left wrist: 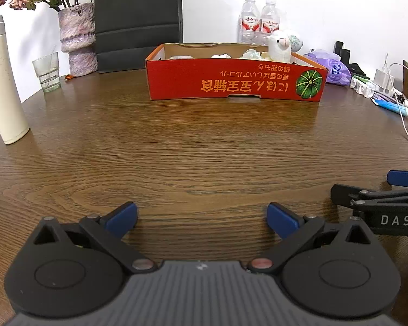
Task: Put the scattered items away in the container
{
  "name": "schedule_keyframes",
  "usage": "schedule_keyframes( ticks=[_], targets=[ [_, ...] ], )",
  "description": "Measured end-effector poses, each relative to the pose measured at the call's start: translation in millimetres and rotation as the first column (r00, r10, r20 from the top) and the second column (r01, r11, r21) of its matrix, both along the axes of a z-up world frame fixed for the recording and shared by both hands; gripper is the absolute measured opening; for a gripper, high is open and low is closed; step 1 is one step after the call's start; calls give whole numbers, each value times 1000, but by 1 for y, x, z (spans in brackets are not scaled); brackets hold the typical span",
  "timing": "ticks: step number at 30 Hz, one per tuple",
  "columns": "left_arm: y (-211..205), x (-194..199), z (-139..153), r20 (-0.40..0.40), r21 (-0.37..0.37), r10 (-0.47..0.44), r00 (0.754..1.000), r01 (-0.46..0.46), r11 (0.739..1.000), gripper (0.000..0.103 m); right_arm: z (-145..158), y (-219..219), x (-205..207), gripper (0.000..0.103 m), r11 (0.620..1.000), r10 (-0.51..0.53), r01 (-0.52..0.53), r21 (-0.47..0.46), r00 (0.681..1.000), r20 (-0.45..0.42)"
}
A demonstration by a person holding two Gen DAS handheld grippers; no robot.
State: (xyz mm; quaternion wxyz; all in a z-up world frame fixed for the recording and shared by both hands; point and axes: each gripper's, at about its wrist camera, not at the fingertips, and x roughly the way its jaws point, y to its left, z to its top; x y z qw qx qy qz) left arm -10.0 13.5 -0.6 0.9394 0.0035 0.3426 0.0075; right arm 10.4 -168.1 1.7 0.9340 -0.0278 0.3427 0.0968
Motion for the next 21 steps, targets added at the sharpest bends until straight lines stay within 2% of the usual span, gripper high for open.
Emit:
schedule_keyframes(
  ticks=[21],
  targets=[
    [-4, 0, 1, 0, 0, 19, 1000, -19, 1000, 103, -1, -1, -2, 103, 1000, 11, -11, 3, 1000, 1]
  ],
)
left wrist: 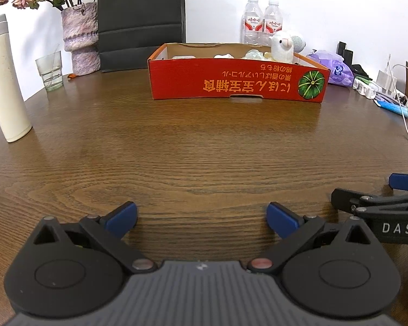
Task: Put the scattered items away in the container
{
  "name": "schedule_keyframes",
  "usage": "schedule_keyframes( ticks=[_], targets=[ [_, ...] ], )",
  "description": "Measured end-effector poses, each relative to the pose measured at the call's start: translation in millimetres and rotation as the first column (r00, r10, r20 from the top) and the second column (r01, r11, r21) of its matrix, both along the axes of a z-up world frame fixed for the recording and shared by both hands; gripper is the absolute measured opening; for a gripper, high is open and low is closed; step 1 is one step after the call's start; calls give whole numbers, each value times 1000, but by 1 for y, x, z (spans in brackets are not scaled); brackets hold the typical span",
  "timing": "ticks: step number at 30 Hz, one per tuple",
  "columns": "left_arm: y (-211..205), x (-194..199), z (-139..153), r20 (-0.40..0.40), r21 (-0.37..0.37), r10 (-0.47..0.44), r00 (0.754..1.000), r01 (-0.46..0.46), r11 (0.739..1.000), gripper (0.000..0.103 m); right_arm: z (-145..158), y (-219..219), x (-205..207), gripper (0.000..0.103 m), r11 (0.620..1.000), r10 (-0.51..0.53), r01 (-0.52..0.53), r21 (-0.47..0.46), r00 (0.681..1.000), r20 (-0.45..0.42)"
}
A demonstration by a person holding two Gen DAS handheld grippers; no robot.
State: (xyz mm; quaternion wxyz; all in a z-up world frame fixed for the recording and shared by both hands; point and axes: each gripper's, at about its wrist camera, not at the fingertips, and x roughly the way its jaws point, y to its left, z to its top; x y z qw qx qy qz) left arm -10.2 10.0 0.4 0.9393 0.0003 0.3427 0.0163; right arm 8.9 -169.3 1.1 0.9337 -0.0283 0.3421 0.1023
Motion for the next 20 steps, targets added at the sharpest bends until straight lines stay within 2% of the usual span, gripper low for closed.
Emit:
schedule_keyframes(
  ticks=[20],
  targets=[
    [0, 3, 1, 1, -6, 3, 1000, -3, 1000, 103, 0, -1, 0, 103, 1000, -2, 2, 2, 1000, 0]
  ],
)
